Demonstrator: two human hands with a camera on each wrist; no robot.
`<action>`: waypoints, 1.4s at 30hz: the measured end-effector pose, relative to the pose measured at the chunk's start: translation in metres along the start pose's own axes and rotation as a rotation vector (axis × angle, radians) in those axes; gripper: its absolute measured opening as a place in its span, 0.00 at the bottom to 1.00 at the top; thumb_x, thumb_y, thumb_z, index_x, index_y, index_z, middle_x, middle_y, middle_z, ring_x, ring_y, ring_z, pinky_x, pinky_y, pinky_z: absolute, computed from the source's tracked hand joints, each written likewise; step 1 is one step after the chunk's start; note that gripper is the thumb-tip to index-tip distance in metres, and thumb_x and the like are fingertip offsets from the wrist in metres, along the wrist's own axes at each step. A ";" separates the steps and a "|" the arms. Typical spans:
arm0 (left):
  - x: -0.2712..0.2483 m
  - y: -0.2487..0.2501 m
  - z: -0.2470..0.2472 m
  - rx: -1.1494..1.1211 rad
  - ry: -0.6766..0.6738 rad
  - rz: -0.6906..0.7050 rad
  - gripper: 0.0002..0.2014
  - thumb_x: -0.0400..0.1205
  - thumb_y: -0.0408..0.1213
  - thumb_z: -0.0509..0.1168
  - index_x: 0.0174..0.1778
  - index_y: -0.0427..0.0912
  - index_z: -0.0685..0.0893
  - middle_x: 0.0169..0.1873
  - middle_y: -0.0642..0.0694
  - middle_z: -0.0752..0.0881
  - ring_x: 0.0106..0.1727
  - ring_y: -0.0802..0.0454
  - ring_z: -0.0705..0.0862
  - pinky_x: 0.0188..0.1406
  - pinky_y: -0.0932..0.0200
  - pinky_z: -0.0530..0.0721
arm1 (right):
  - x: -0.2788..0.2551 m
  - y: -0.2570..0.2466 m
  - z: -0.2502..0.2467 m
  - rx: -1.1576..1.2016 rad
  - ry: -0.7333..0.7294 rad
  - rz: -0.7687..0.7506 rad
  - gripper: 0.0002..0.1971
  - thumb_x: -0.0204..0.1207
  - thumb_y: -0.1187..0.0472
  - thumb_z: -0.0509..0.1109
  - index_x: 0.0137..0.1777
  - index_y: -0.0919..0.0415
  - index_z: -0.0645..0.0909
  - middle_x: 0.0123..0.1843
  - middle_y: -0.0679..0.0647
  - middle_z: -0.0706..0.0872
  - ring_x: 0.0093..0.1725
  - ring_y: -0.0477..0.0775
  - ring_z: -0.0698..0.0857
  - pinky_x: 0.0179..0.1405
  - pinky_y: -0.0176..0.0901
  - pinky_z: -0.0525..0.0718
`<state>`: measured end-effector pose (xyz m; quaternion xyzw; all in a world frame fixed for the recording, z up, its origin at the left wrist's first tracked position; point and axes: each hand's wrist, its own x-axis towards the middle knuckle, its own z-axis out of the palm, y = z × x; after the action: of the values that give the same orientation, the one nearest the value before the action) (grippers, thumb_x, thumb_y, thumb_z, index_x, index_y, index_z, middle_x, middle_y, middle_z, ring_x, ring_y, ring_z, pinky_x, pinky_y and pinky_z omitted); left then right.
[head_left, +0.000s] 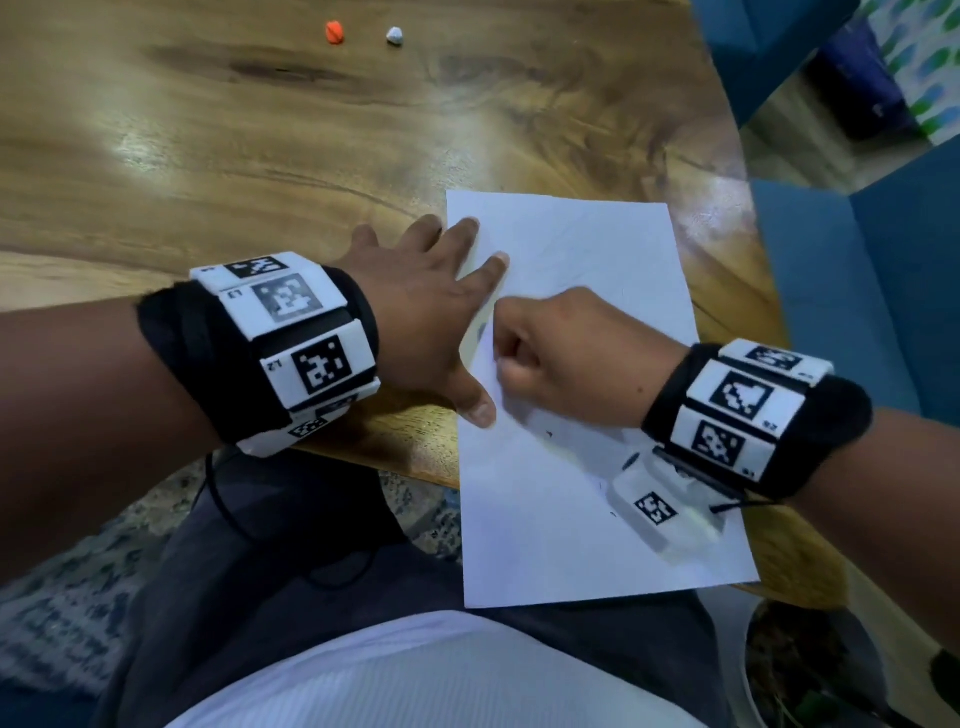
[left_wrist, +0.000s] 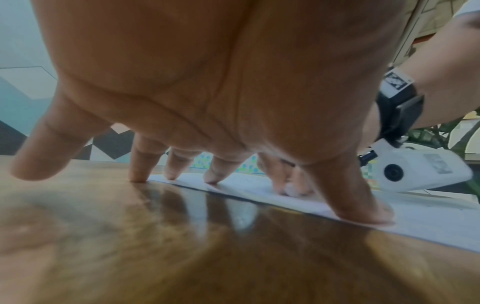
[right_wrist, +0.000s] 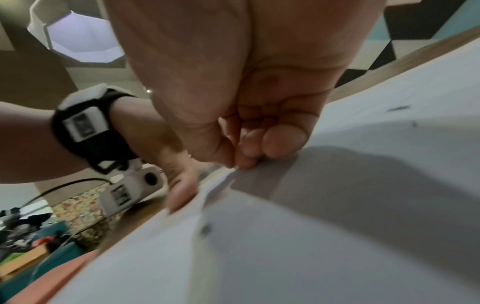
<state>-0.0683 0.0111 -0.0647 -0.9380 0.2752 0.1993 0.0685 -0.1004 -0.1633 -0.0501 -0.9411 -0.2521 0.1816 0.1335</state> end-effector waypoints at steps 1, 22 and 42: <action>0.001 -0.001 -0.001 -0.007 -0.015 -0.001 0.72 0.57 0.88 0.60 0.89 0.52 0.37 0.89 0.42 0.37 0.90 0.38 0.43 0.75 0.19 0.64 | 0.007 0.007 -0.002 -0.018 0.031 0.045 0.02 0.75 0.56 0.66 0.44 0.53 0.76 0.37 0.53 0.86 0.38 0.58 0.84 0.39 0.52 0.84; 0.002 0.003 0.001 -0.041 -0.039 -0.038 0.73 0.56 0.90 0.57 0.88 0.50 0.35 0.89 0.44 0.34 0.90 0.40 0.39 0.74 0.16 0.62 | 0.040 0.030 -0.029 -0.046 0.127 0.210 0.02 0.77 0.59 0.67 0.44 0.56 0.79 0.44 0.52 0.87 0.46 0.56 0.83 0.45 0.45 0.79; 0.003 0.005 -0.002 -0.048 -0.070 -0.047 0.72 0.56 0.89 0.58 0.88 0.54 0.32 0.89 0.43 0.34 0.90 0.40 0.38 0.74 0.12 0.56 | 0.055 0.046 -0.041 -0.025 0.194 0.360 0.05 0.77 0.62 0.66 0.48 0.61 0.82 0.48 0.54 0.86 0.51 0.58 0.83 0.45 0.47 0.81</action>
<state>-0.0676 0.0048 -0.0642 -0.9380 0.2459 0.2369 0.0602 -0.0199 -0.1794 -0.0445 -0.9856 -0.0680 0.1078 0.1110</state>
